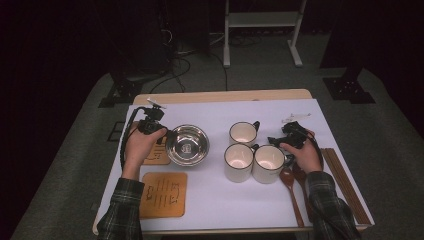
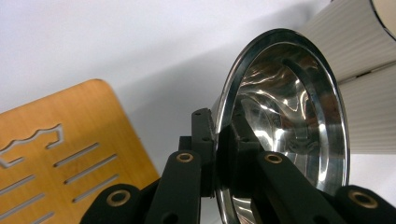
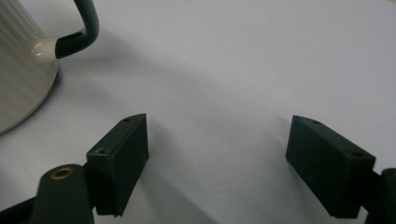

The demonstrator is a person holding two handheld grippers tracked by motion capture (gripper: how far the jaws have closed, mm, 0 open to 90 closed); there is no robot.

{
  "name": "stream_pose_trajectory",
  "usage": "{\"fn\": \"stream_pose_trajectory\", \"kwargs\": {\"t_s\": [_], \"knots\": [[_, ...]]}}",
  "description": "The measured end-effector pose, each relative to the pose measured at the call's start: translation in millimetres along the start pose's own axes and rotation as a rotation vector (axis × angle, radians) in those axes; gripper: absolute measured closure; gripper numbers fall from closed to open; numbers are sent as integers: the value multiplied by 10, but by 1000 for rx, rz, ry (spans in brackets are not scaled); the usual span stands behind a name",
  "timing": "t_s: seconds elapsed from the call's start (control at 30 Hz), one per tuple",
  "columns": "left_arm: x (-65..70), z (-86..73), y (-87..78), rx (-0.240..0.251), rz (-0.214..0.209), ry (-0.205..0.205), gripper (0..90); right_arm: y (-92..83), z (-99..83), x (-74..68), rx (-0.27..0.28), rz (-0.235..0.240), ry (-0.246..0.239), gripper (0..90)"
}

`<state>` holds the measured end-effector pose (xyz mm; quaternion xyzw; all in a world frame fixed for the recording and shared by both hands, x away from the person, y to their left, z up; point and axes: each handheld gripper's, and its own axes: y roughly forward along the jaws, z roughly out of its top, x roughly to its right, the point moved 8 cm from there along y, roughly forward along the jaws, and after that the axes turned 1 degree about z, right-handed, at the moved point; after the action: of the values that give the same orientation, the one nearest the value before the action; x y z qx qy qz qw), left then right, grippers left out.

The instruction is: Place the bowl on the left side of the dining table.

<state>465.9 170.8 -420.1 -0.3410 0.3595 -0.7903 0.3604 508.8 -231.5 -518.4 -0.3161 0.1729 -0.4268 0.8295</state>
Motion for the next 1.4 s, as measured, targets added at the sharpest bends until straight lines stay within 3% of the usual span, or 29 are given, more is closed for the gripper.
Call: {"fn": "stream_pose_trajectory", "kwargs": {"t_s": [0.47,1.4], "knots": [[-189,-28,-62,23,45,-41,836,0,0,0,0,0,-1,194],[-569,-129,-204,51,97,-127,836,0,0,0,0,0,-1,194]]}}
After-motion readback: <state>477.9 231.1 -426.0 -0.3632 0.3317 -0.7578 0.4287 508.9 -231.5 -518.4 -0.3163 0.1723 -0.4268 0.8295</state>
